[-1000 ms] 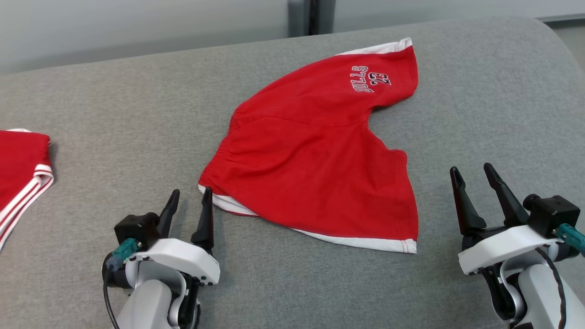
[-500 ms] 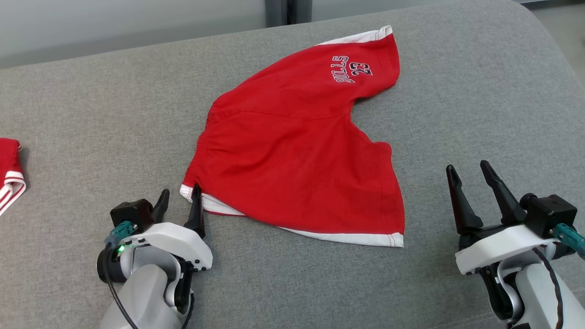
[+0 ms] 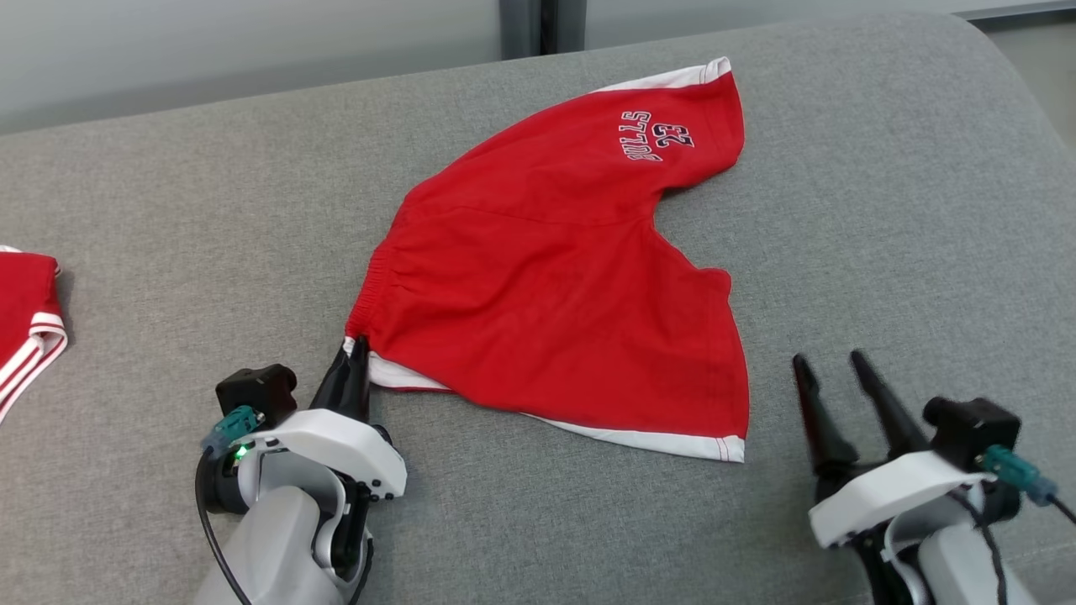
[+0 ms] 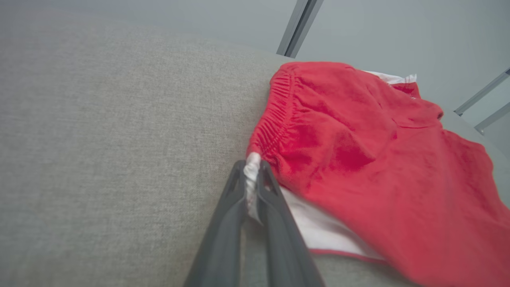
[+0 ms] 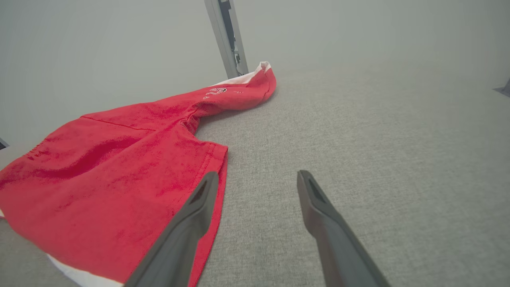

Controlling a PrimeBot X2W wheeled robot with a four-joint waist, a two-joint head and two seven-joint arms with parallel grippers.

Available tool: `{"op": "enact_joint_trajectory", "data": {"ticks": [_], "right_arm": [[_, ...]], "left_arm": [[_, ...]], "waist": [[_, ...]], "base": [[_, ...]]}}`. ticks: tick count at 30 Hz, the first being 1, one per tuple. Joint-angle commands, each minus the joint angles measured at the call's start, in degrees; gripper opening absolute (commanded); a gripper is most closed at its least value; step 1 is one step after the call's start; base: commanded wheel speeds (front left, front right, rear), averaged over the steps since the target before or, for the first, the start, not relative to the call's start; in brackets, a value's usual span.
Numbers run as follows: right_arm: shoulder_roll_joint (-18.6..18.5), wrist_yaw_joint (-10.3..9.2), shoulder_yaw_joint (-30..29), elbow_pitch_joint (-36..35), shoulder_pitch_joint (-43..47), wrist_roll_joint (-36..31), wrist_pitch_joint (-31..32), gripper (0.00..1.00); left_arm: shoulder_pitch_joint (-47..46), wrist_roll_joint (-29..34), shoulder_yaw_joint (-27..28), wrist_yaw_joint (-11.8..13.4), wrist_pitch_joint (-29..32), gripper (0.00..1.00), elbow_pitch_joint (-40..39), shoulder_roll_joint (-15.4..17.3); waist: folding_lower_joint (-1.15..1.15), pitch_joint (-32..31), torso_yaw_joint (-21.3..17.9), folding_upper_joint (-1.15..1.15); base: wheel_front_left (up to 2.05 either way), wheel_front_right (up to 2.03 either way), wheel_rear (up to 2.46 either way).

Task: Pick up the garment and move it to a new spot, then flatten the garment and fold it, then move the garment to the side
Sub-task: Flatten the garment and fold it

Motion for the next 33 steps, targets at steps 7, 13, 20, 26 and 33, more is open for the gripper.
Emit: {"op": "enact_joint_trajectory", "data": {"ticks": [7, 13, 20, 26, 33], "right_arm": [[2.1, -0.02, 3.8, 2.4, 3.1, 8.1, 4.5, 1.0], [2.7, -0.02, 6.0, 4.3, 3.4, 13.4, 7.1, 1.0], [2.8, -0.02, 8.1, 7.3, 3.1, 17.5, 10.1, 1.0], [3.2, -0.02, 11.1, 8.7, 3.2, 20.4, 13.4, 1.0], [1.4, -0.03, 11.7, 7.2, 1.9, 22.3, 11.9, 0.0]], "left_arm": [[3.1, 2.6, -0.5, 0.5, 0.0, 0.0, -3.8, 0.2], [4.3, 2.7, -1.1, 0.4, 0.0, 0.0, -5.0, 0.2], [4.5, 2.2, -2.1, 0.6, 0.0, 0.0, -6.2, 0.2], [4.4, 2.2, -2.7, 0.7, 0.0, 0.0, -6.8, 0.3], [4.6, 3.0, -2.5, 0.6, 0.0, 0.0, -6.7, 0.3]], "waist": [[0.0, -1.3, 0.9, 0.0], [0.0, -2.0, 1.6, 0.0], [0.0, -2.3, 2.5, 0.0], [0.0, -2.1, 3.2, 0.0], [0.0, -2.3, 3.3, 0.0]], "base": [[0.0, 0.0, 0.0], [0.0, 0.0, 0.0], [0.0, 0.0, 0.0], [0.0, 0.0, 0.0], [0.0, 0.0, 0.0]]}}
